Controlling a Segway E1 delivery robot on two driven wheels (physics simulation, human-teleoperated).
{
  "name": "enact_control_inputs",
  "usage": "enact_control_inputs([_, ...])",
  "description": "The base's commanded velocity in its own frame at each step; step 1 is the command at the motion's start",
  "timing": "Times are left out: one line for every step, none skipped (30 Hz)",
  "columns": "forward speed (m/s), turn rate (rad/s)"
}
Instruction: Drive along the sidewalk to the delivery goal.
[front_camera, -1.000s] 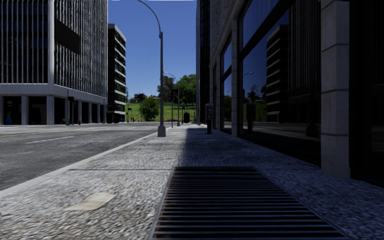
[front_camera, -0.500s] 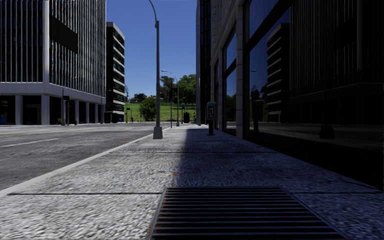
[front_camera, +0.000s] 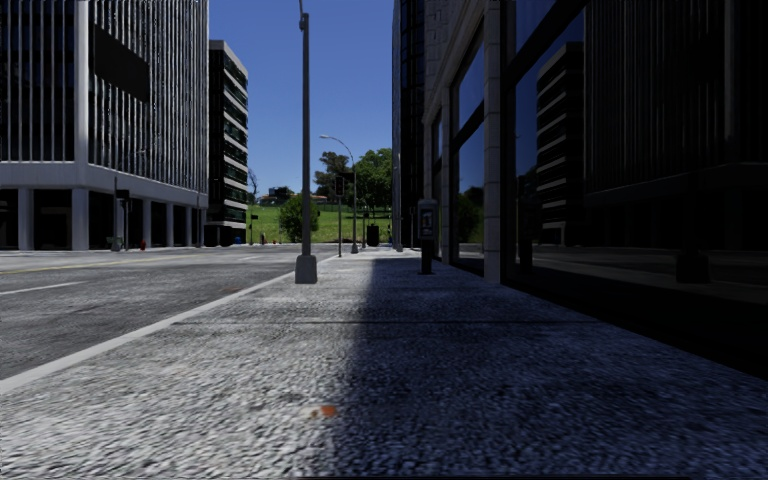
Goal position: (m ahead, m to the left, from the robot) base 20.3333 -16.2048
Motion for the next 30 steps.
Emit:
enact_control_inputs([2.0, 0.0])
enact_control_inputs([2.0, 0.0])
enact_control_inputs([2.0, 0.0])
enact_control_inputs([2.0, 0.0])
enact_control_inputs([2.0, 0.0])
enact_control_inputs([2.0, 0.0])
enact_control_inputs([2.0, 0.0])
enact_control_inputs([2.0, 0.0])
enact_control_inputs([2.0, 0.0])
enact_control_inputs([2.0, 0.0])
enact_control_inputs([2.0, 0.0])
enact_control_inputs([2.0, 0.0])
enact_control_inputs([2.0, 0.0])
enact_control_inputs([2.0, 0.0])
enact_control_inputs([2.0, 0.0])
enact_control_inputs([2.0, 0.0])
enact_control_inputs([2.0, 0.0])
enact_control_inputs([2.0, 0.0])
enact_control_inputs([2.0, 0.0])
enact_control_inputs([2.0, 0.0])
enact_control_inputs([2.0, 0.0])
enact_control_inputs([2.0, 0.0])
enact_control_inputs([2.0, 0.0])
enact_control_inputs([2.0, 0.0])
enact_control_inputs([2.0, 0.0])
enact_control_inputs([2.0, 0.0])
enact_control_inputs([2.0, 0.0])
enact_control_inputs([2.0, 0.0])
enact_control_inputs([2.0, 0.0])
enact_control_inputs([2.0, 0.0])
